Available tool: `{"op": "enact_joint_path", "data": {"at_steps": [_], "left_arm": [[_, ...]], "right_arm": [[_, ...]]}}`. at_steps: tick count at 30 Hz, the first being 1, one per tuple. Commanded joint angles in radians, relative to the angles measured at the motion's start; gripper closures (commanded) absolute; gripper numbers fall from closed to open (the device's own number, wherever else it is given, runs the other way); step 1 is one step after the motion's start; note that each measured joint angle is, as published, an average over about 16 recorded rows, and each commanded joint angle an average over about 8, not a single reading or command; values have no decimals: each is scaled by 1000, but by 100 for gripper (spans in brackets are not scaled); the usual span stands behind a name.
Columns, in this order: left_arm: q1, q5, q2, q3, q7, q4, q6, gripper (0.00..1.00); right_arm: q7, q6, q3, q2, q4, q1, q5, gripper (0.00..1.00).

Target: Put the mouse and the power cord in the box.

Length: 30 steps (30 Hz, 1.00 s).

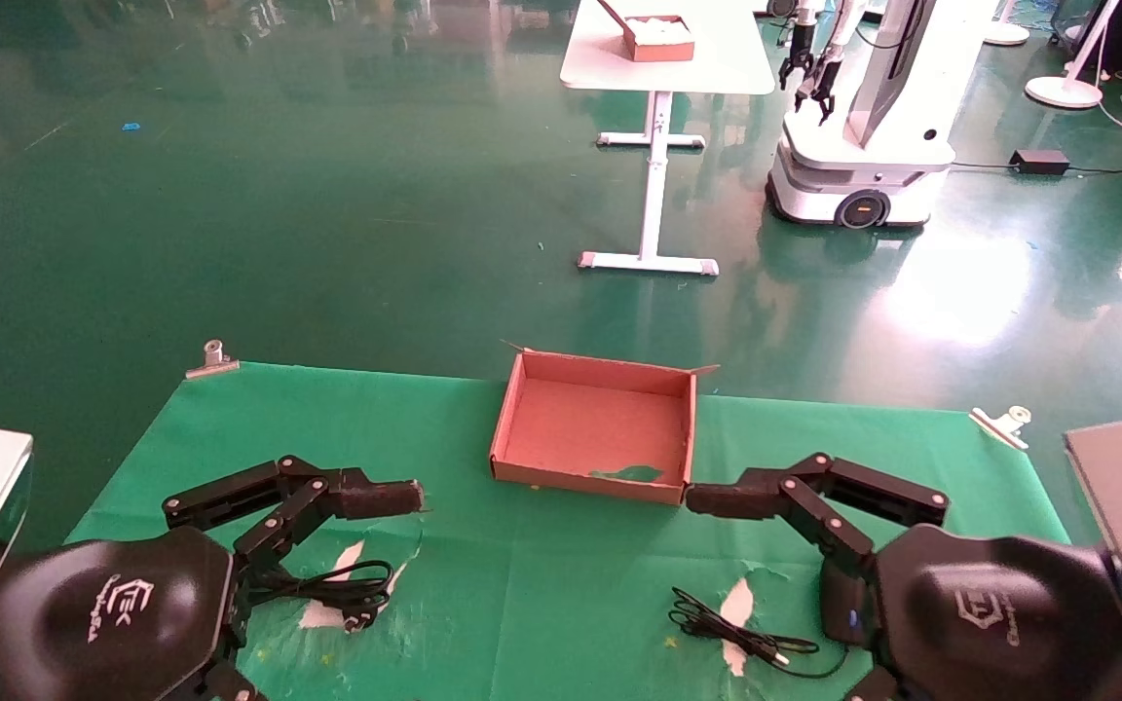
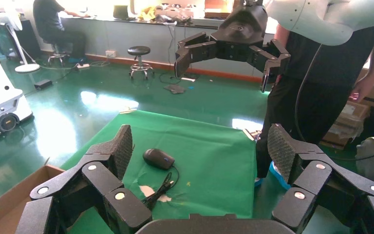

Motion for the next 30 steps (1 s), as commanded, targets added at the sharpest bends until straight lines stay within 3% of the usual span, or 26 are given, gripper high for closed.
{"op": "enact_joint_path", "data": {"at_steps": [1,30], "left_arm": [[0,0,0,0,0,0,0,0],[0,0,0,0,0,0,0,0]], "right_arm": [[0,0,0,0,0,0,0,0],[0,0,0,0,0,0,0,0]]}}
